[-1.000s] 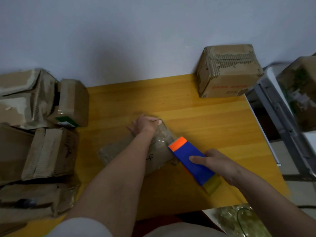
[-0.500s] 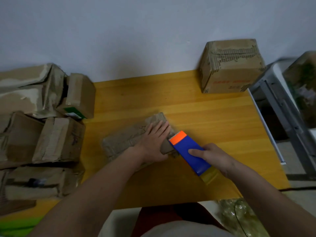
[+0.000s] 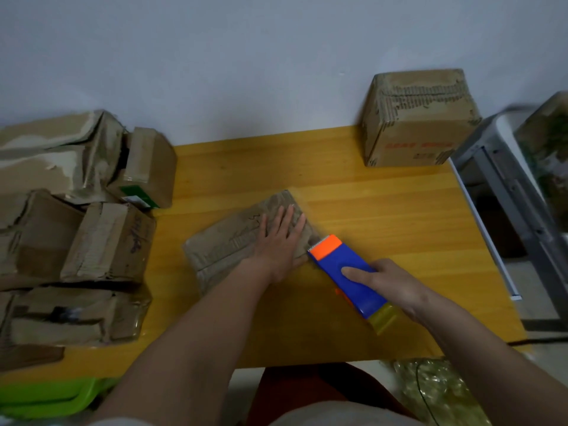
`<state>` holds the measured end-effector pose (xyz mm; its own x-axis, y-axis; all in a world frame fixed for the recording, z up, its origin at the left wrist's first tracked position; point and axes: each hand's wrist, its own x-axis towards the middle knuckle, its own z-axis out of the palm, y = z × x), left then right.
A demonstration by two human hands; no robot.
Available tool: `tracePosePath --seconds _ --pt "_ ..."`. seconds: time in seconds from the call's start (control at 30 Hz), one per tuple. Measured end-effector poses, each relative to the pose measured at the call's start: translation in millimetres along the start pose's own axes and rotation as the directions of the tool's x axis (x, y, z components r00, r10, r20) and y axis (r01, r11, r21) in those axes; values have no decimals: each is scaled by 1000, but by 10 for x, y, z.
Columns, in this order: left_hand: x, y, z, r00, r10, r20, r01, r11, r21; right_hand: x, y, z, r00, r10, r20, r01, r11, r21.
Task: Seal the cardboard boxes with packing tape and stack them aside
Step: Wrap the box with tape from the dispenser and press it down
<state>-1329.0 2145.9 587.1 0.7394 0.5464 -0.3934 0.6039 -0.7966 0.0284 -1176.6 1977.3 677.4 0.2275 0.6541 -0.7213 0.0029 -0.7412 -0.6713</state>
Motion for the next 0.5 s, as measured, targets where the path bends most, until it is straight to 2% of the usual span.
tracePosePath --seconds 0.13,0.4,0.5 --pt "41 17 -10 1000 -27 12 26 999 23 -137 185 -131 999 48 -16 -48 999 1" --pt "42 41 -84 997 -73 12 73 997 -27 4 68 -160 995 85 -61 -88 994 -56" --pt "68 20 -63 998 4 -65 -2 1000 27 70 46 -148 990 110 -86 -118 988 -96"
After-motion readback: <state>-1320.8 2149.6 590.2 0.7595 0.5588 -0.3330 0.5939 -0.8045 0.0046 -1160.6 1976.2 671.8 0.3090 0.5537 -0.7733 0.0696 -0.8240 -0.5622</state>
